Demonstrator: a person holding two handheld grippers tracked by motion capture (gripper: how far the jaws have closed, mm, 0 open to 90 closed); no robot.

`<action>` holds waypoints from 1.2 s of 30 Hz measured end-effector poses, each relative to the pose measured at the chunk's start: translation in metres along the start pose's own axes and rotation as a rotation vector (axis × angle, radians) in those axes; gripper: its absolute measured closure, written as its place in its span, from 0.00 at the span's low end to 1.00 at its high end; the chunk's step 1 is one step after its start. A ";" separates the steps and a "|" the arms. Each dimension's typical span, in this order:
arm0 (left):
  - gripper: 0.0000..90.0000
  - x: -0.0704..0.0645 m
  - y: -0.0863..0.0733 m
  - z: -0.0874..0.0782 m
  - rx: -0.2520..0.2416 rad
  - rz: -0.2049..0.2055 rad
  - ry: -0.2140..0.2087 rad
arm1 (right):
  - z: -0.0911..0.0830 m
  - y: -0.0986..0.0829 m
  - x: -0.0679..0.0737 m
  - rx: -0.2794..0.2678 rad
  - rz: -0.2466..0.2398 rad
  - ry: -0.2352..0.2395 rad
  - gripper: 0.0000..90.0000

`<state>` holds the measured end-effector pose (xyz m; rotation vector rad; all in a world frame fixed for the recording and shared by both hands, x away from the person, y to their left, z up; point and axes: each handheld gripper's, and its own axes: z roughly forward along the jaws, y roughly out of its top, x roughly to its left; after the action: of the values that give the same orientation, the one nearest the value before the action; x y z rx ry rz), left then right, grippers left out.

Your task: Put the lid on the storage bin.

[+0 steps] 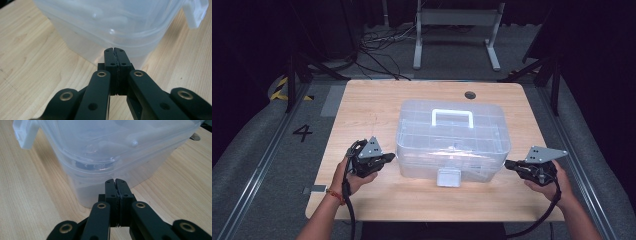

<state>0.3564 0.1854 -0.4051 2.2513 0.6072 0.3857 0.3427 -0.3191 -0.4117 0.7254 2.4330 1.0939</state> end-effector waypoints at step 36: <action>0.39 -0.010 -0.066 -0.020 0.163 -0.037 0.129 | -0.029 -0.053 -0.007 0.088 0.020 -0.094 0.43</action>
<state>0.3187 0.2319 -0.4418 2.3796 0.7711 0.4814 0.3169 -0.3703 -0.4335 0.8112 2.4115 0.9427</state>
